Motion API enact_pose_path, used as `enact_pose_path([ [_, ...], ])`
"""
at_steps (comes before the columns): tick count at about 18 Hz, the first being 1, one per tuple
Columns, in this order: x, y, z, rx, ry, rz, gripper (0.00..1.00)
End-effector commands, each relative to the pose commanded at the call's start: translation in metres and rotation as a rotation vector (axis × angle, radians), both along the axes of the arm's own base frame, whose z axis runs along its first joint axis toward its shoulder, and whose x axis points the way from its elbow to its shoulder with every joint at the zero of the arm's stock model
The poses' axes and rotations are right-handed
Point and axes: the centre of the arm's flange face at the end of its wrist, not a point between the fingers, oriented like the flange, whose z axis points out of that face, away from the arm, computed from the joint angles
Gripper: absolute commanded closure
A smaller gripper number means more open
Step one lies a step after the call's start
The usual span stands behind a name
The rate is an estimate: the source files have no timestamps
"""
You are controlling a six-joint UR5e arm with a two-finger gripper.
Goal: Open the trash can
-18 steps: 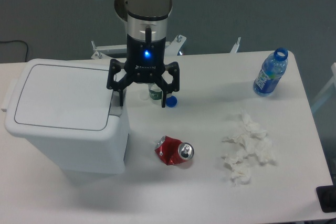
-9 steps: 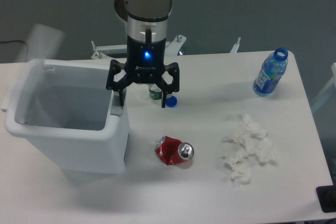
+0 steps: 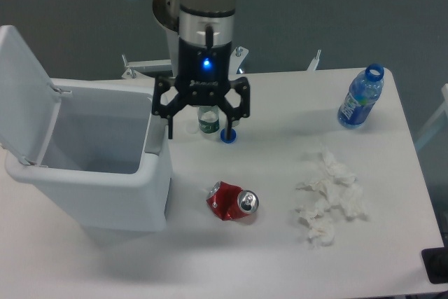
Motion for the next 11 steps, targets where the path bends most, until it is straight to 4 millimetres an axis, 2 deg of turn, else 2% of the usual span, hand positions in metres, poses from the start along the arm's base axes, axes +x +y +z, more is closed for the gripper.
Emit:
enact_pose_path([
  [7, -0.016, -0.006, 0.001, -0.09, 0.163, -0.166, 0.0],
  [11, -0.031, -0.014, -0.016, -0.296, 0.323, -0.307, 0.0],
])
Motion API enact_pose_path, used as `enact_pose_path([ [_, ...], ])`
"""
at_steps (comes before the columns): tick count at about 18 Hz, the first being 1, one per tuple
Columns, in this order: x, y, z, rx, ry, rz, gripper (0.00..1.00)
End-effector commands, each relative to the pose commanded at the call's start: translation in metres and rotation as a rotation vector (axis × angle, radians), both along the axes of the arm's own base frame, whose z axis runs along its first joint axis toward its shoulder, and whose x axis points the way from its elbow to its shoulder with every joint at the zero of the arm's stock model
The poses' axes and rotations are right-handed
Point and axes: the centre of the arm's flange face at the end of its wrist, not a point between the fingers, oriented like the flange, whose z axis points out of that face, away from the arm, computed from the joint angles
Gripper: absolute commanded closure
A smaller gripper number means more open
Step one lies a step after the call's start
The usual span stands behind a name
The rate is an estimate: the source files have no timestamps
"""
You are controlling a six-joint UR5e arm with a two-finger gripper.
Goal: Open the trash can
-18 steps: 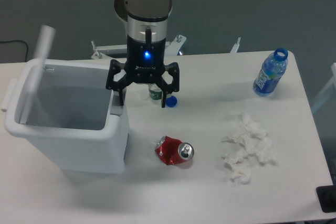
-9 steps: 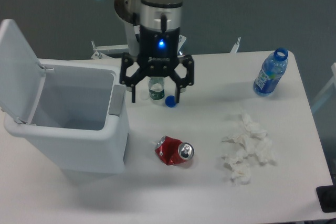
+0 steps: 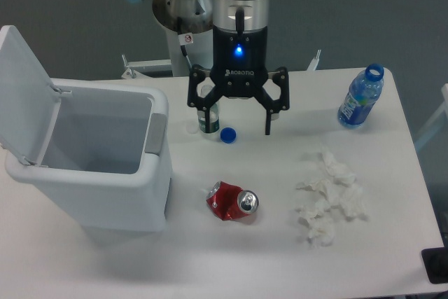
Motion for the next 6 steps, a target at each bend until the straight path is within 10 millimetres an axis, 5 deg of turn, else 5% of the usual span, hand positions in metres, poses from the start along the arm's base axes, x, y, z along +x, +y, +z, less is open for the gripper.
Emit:
enact_pose_path([
  [6, -0.0088, -0.0026, -0.0139, -0.127, 0.07, -0.078, 0.0],
])
